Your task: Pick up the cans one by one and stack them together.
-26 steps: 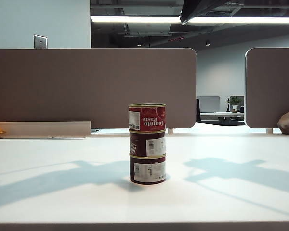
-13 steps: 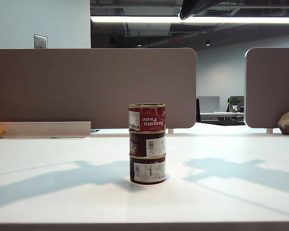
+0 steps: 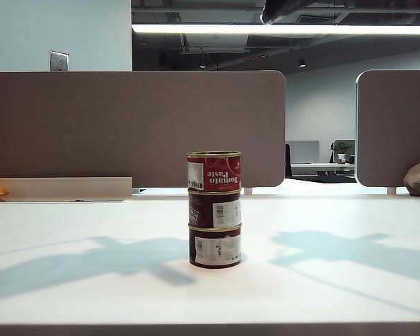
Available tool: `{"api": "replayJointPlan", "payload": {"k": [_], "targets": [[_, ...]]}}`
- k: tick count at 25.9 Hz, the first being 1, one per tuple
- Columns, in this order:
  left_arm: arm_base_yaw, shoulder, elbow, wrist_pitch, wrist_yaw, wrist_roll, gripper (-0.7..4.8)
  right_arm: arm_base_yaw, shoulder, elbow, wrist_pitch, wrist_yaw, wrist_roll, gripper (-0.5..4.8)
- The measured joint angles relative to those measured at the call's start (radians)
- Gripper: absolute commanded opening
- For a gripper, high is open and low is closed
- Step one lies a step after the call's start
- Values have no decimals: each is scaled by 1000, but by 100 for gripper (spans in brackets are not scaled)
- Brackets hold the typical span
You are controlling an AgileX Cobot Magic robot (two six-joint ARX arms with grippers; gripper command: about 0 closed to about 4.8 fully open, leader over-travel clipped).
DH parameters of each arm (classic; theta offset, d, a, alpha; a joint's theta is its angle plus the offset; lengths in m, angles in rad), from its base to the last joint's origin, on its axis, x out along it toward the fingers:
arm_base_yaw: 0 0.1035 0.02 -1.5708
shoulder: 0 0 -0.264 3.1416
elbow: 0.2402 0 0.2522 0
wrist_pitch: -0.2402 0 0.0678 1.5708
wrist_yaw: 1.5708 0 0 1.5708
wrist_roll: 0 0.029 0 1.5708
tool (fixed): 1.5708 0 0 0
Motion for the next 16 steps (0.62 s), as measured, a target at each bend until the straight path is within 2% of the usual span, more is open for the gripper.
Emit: {"api": "replayJointPlan", "payload": {"k": [4, 6, 7, 8, 11, 14, 16], "targets": [[11, -45, 0, 0, 2, 0, -4, -16, -23, 0, 1, -7, 0, 0], [51, -78, 0, 0, 8, 0, -4, -60, -40, 0, 0, -8, 0, 0], [110, -93, 0, 0, 17, 0, -4, -95, -58, 0, 0, -7, 0, 0], [130, -96, 0, 0, 23, 0, -4, -113, -66, 0, -1, -7, 0, 0], [315, -145, 0, -8, 63, 0, -4, -238, -138, 0, -3, -9, 0, 0], [436, -210, 0, -7, 61, 0, -4, -352, -190, 0, -10, -7, 0, 0], [470, -240, 0, -7, 60, 0, -4, -421, -229, 0, -11, -6, 0, 0]]}}
